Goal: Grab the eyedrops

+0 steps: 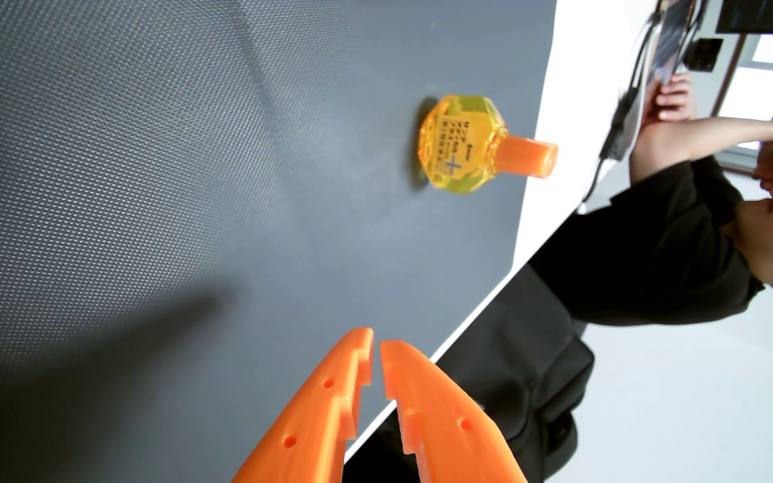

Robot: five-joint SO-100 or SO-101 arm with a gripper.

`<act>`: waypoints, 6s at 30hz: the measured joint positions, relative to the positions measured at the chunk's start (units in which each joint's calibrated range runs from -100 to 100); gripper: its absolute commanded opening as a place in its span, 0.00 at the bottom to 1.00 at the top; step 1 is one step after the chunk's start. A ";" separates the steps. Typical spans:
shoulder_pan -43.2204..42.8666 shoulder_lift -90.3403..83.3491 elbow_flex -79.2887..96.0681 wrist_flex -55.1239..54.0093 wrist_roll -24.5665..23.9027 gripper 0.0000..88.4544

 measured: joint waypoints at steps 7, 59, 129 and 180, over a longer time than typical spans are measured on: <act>-0.82 2.54 -4.33 2.01 0.47 0.01; -3.37 95.63 -81.63 8.63 1.36 0.19; -4.49 132.85 -109.44 18.74 -2.62 0.19; -3.37 132.85 -128.58 33.74 -2.04 0.01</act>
